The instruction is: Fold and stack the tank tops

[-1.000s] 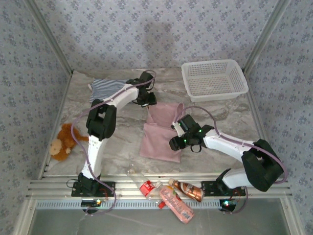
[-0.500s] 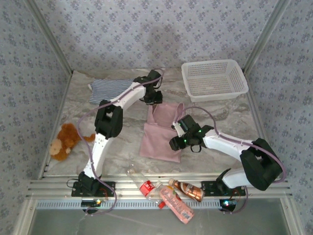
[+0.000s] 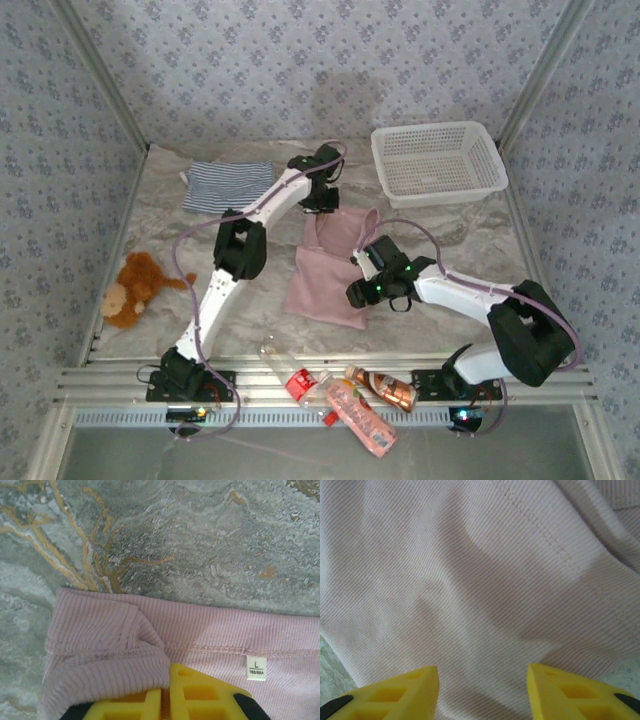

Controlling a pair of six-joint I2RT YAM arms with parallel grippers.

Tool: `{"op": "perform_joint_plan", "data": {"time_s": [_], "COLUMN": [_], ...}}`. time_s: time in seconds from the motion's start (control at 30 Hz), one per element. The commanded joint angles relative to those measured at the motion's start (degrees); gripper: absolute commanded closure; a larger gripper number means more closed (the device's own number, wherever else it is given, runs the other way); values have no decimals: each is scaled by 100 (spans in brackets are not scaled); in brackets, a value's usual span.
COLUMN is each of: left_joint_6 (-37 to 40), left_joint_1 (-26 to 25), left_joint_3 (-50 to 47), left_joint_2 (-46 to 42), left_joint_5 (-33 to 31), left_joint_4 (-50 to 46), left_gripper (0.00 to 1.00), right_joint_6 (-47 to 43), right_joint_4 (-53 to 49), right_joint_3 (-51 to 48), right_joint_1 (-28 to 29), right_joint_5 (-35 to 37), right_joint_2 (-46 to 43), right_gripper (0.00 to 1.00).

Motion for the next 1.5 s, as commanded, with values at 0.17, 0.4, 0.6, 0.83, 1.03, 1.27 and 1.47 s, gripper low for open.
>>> {"op": "perform_joint_plan", "data": {"time_s": [0.17,0.4,0.6,0.83,1.03,1.27,1.47], "left_joint_6": [351,374,451,471,600,443,-372], "left_joint_1": [-240,-279,-352,-428,-575,-615,-632], "left_joint_3": [680,680,696,549,112,-2774,-5619], "left_joint_2": [527,-16,-549,-964,-1528,-3389,-4892], "left_joint_5": [-572,-142,-4,312,216,-59,420], "left_joint_4": [-846,-583,-736,-950,-1148,-638,82], "left_gripper": [86,72,61,55,53,49,48], "right_joint_6": [76,-26,-282,-307,-827,-2655,-3979], "right_joint_4": [94,72,303,246,235,-302,-1097], "right_joint_3": [-83,-29,-110,-126,-220,35,-20], "right_joint_1": [-53,-85,-132,-139,-89,273,452], "right_joint_5": [-122,-121,-231,-428,-540,-463,-648], "right_joint_2": [58,-95,-518,-807,-1189,-1364,-1412], "right_gripper": [49,48,48,47,46,43,41]}}
